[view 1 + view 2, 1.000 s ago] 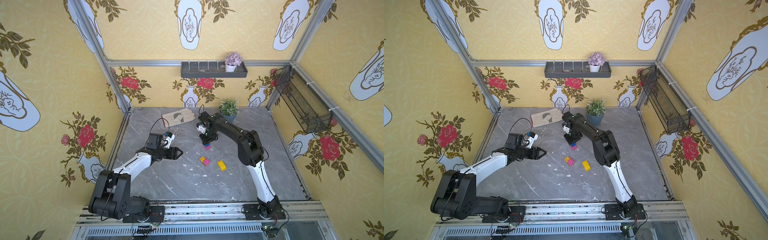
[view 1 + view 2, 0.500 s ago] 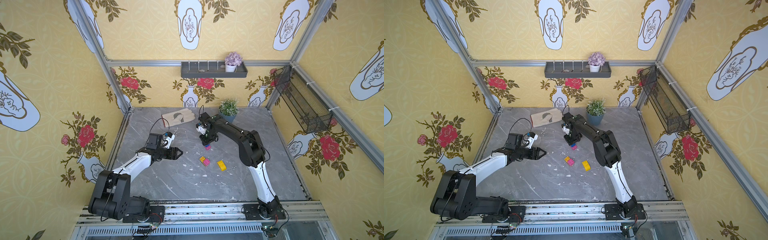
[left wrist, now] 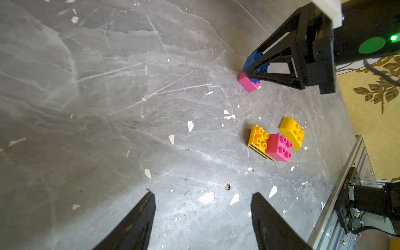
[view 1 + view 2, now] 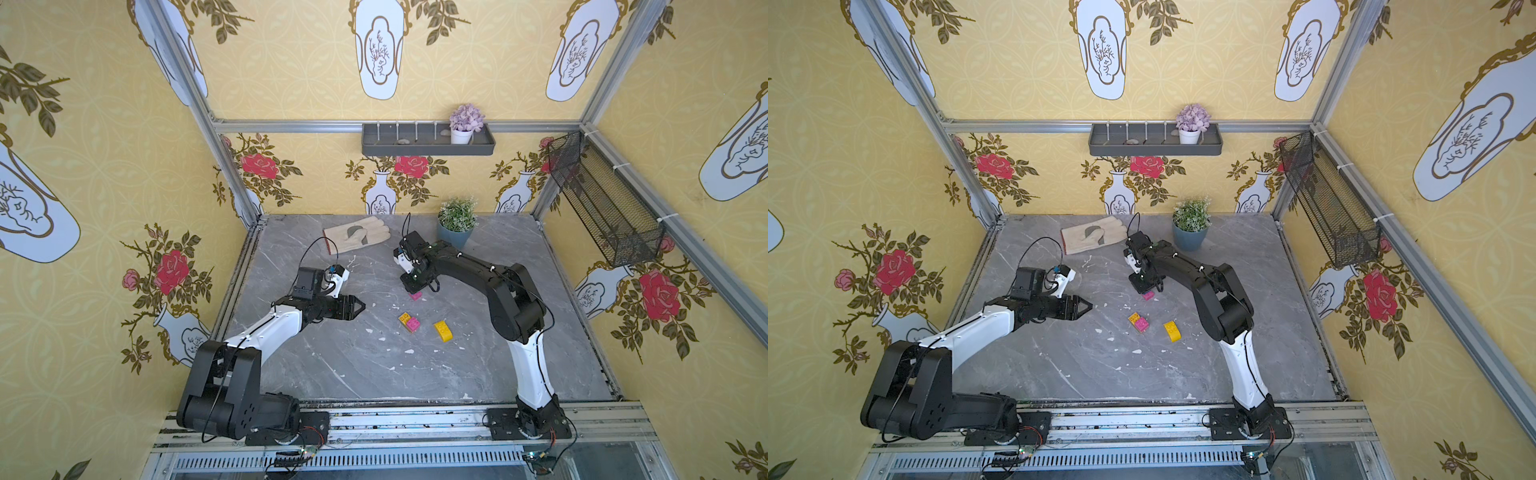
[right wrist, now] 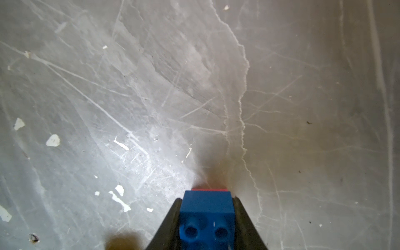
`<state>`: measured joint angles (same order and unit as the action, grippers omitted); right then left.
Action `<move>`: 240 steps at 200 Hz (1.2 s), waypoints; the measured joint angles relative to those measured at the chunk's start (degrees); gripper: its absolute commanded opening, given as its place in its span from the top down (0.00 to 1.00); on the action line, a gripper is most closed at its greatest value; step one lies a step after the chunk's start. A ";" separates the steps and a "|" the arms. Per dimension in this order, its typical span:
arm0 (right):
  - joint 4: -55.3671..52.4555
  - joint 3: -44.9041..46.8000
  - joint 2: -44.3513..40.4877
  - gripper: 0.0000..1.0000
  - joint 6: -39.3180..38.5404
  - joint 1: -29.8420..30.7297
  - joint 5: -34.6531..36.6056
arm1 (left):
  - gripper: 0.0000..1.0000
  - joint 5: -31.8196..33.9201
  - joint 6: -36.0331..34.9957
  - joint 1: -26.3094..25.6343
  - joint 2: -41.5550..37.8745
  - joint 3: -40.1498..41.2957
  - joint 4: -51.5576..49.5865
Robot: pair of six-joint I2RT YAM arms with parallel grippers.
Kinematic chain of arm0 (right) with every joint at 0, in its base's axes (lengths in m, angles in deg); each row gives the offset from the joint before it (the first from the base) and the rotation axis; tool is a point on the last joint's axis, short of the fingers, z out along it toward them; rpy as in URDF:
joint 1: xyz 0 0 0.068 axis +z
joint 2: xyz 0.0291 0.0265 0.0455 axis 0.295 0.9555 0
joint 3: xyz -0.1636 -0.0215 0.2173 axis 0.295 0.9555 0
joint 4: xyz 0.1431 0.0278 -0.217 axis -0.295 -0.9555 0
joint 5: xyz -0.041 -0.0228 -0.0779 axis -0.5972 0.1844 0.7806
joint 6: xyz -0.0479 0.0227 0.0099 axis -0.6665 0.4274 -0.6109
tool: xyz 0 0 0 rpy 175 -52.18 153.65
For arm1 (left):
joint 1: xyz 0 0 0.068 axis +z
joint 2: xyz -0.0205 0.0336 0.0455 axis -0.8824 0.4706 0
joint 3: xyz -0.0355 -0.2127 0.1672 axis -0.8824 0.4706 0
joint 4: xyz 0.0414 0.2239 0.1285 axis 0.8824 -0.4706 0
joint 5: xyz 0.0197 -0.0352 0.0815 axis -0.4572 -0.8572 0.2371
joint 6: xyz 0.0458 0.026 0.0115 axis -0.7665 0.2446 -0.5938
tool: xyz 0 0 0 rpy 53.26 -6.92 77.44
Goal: Assemble the letter s with lego
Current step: Assemble the lego brick with the lego brick.
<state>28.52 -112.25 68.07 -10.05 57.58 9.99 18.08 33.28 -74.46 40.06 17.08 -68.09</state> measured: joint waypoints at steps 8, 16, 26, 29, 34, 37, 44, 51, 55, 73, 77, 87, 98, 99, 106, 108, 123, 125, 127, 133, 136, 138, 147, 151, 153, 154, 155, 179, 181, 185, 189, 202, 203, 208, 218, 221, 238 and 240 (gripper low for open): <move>1.27 1.11 -0.55 0.83 0.02 0.07 0.15 | 0.28 0.00 0.00 0.04 0.02 0.09 0.02; 2.19 1.95 -0.90 0.83 0.22 0.09 0.26 | 0.28 0.00 0.02 0.04 0.02 0.11 -0.02; 3.26 2.84 -1.07 0.82 0.28 0.09 0.24 | 0.28 0.00 0.04 0.04 0.07 0.20 0.09; 3.61 3.10 -1.16 0.83 0.37 0.09 0.24 | 0.28 0.00 0.04 0.04 0.09 0.22 0.07; 4.07 3.50 -1.25 0.83 0.46 0.09 0.26 | 0.28 0.00 0.11 0.04 0.11 0.31 0.13; 4.39 3.76 -1.25 0.83 0.57 0.09 0.26 | 0.28 0.02 0.24 0.04 0.15 0.35 0.13; 5.09 4.37 -1.38 0.83 1.03 0.09 0.24 | 0.28 0.02 0.44 0.04 0.26 0.37 0.04; 5.86 4.87 -1.55 0.83 1.20 0.09 0.28 | 0.28 0.04 0.44 0.04 0.37 0.37 0.04; 6.23 5.14 -1.62 0.83 1.20 0.07 0.31 | 0.28 0.04 0.44 0.04 0.42 0.37 0.04; 7.30 5.70 -1.68 0.83 1.25 0.07 0.28 | 0.28 0.11 0.44 0.04 0.50 0.37 0.04; 7.50 5.77 -1.53 0.83 1.25 0.07 0.22 | 0.28 0.17 0.44 0.04 0.52 0.37 0.04; 8.31 5.51 -1.14 0.83 1.25 0.07 0.20 | 0.28 0.22 0.44 0.04 0.63 0.37 0.04; 8.09 5.27 -0.85 0.83 1.25 0.07 0.20 | 0.28 0.33 0.44 0.04 0.72 0.37 0.00; 8.02 5.22 -0.83 0.83 1.25 0.07 0.20 | 0.28 0.35 0.44 0.04 0.72 0.37 0.00; 7.87 5.01 -0.68 0.83 1.22 0.07 0.15 | 0.28 0.37 0.44 0.04 0.76 0.37 0.02; 7.85 4.98 -0.66 0.83 1.25 0.07 0.13 | 0.28 0.37 0.44 0.04 0.79 0.37 0.02; 7.52 4.66 -0.42 0.83 1.20 0.00 -0.04 | 0.28 0.39 0.46 0.04 0.96 0.37 0.02; 7.50 4.63 -0.42 0.83 1.20 0.00 -0.07 | 0.28 0.39 0.46 0.04 0.98 0.39 0.02; 7.48 4.61 -0.37 0.83 1.20 -0.02 -0.09 | 0.28 0.39 0.46 0.04 1.03 0.39 0.02; 7.41 4.52 -0.31 0.83 1.20 -0.02 -0.15 | 0.28 0.39 0.46 0.04 1.05 0.42 0.02; 7.41 4.50 -0.31 0.83 1.20 -0.02 -0.15 | 0.28 0.39 0.46 0.04 1.05 0.42 0.00; 7.39 4.48 -0.28 0.84 1.20 -0.02 -0.15 | 0.28 0.39 0.46 0.04 1.05 0.42 0.00; 7.30 4.39 -0.26 0.83 1.20 -0.02 -0.15 | 0.28 0.39 0.46 0.04 1.05 0.42 0.00; 7.23 4.35 -0.26 0.84 1.20 -0.02 -0.15 | 0.28 0.39 0.46 0.04 1.05 0.42 0.02; 7.17 4.31 -0.26 0.83 1.20 -0.02 -0.15 | 0.28 0.39 0.46 0.04 1.05 0.42 0.02; 7.17 4.31 -0.26 0.83 1.20 -0.02 -0.15 | 0.28 0.39 0.46 0.04 1.05 0.42 0.02; 7.15 4.28 -0.26 0.83 1.20 -0.02 -0.15 | 0.28 0.39 0.46 0.04 1.05 0.42 0.02; 6.10 3.23 -0.42 0.81 1.20 -0.04 -0.17 | 0.28 0.39 0.46 0.04 1.05 0.42 0.00; 6.01 3.13 -0.39 0.80 1.20 -0.04 -0.17 | 0.28 0.39 0.46 0.04 1.07 0.42 0.00; 5.81 2.97 -0.39 0.79 1.20 -0.04 -0.17 | 0.28 0.39 0.46 0.04 1.07 0.42 0.00; 5.68 2.82 -0.39 0.77 1.20 -0.04 -0.17 | 0.28 0.39 0.46 0.04 1.09 0.42 0.00; 5.40 2.21 -0.42 0.71 1.20 -0.11 -0.24 | 0.28 0.39 0.46 0.04 1.18 0.42 0.00; 5.35 2.19 -0.42 0.71 1.20 -0.11 -0.26 | 0.28 0.39 0.46 0.04 1.18 0.42 0.00; 5.18 2.01 -0.42 0.67 1.20 -0.17 -0.33 | 0.28 0.39 0.46 0.04 1.20 0.42 -0.02; 4.83 1.75 -0.42 0.60 1.20 -0.33 -0.44 | 0.28 0.39 0.46 0.04 1.25 0.42 0.00; 4.74 1.70 -0.44 0.58 1.22 -0.31 -0.46 | 0.28 0.39 0.46 0.04 1.25 0.42 0.00; 1.68 1.64 -0.35 0.49 1.27 -0.35 -0.52 | 0.27 0.39 0.46 0.04 1.27 0.42 0.00; 0.83 1.68 -0.31 0.47 1.25 -0.37 -0.52 | 0.27 0.39 0.46 0.04 1.27 0.42 0.00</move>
<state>29.35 -110.56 67.76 -8.81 57.21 9.46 18.48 33.74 -74.42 41.33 17.49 -68.09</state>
